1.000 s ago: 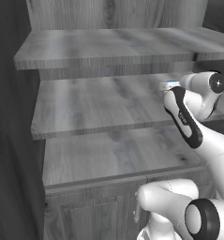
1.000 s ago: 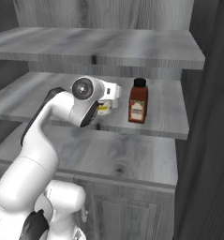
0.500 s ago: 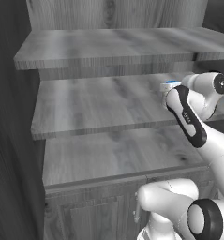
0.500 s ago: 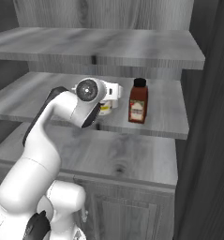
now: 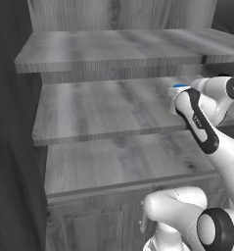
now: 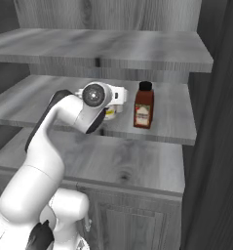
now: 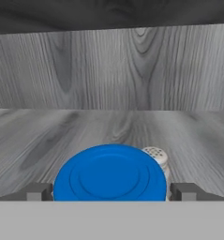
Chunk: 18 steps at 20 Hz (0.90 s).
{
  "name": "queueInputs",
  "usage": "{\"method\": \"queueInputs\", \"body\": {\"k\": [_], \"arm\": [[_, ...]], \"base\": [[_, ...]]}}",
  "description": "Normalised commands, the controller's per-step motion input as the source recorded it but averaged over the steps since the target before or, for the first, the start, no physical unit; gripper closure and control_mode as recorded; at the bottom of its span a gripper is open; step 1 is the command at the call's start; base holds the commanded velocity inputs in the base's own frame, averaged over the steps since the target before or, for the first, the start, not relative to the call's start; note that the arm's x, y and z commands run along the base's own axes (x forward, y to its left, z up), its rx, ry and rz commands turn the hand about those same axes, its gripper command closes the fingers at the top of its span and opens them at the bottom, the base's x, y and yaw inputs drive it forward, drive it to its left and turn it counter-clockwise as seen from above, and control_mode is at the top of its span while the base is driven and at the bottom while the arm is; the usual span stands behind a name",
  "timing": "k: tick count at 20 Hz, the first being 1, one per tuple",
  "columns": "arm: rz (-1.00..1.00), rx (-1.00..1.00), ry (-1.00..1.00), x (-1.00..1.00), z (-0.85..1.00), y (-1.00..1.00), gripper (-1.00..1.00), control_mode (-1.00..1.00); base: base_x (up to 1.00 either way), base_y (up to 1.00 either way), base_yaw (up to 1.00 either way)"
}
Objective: Collect the paprika, mayonnaise, and shaker from the cabinet and place them next to the stove.
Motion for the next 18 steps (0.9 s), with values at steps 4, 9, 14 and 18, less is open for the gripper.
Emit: {"method": "queueInputs", "body": {"k": [4,9,14,18], "arm": [[0.03,0.0,0.0,-0.01,-0.05,0.0,1.0,-1.0],[0.02,0.0,0.0,-0.15,-0.08,0.0,1.0,-1.0],[0.03,-0.03,0.0,-0.28,-0.14,0.0,1.0,-1.0],[0.03,-0.02,0.0,-0.33,-0.05,0.01,1.0,-1.0]], "base": [[0.0,0.0,0.0],[0.0,0.0,0.0],[0.0,0.0,0.0],[0.0,0.0,0.0]]}}
